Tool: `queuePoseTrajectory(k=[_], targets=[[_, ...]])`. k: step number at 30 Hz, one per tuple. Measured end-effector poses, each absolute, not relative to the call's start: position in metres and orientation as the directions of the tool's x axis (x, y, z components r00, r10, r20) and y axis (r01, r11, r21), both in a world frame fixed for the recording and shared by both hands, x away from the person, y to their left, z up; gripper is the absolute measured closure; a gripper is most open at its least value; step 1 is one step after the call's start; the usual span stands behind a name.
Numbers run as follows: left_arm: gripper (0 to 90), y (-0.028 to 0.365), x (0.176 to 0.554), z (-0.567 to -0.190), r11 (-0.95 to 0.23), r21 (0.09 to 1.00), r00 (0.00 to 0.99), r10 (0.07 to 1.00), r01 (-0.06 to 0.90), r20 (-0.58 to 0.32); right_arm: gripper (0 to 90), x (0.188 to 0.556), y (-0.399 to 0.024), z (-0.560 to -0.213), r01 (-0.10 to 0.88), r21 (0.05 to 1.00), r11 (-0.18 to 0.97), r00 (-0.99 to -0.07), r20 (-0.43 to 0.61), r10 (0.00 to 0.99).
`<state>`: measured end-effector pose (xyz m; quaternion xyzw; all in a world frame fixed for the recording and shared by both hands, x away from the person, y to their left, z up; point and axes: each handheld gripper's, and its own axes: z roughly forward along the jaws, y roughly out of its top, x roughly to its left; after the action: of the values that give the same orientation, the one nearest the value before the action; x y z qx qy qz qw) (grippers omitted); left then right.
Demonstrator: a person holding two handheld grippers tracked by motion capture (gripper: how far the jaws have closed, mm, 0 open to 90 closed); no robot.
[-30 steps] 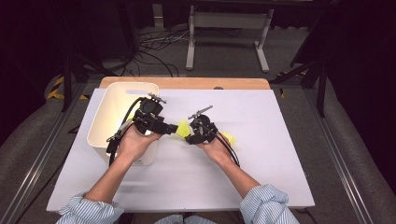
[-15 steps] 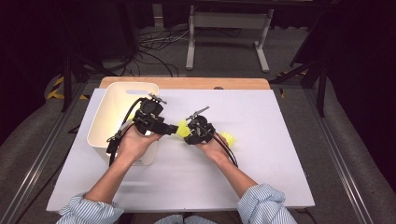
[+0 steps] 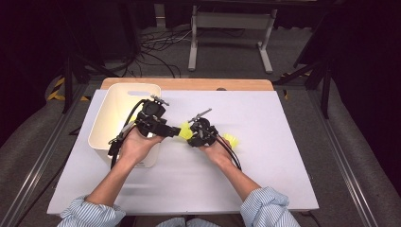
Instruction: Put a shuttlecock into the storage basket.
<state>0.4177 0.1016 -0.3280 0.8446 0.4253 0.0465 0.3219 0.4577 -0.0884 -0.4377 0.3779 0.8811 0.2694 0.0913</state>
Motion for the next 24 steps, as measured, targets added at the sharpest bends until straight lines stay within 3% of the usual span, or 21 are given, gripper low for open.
queuePoseTrajectory(k=[24], targets=[[34.5,0.094,0.418,-0.331,-0.445,0.574,0.641,0.743,0.687,-0.192,64.6,0.438,-0.12,-0.417,0.601,0.563,0.567,-0.718,0.067,0.693]])
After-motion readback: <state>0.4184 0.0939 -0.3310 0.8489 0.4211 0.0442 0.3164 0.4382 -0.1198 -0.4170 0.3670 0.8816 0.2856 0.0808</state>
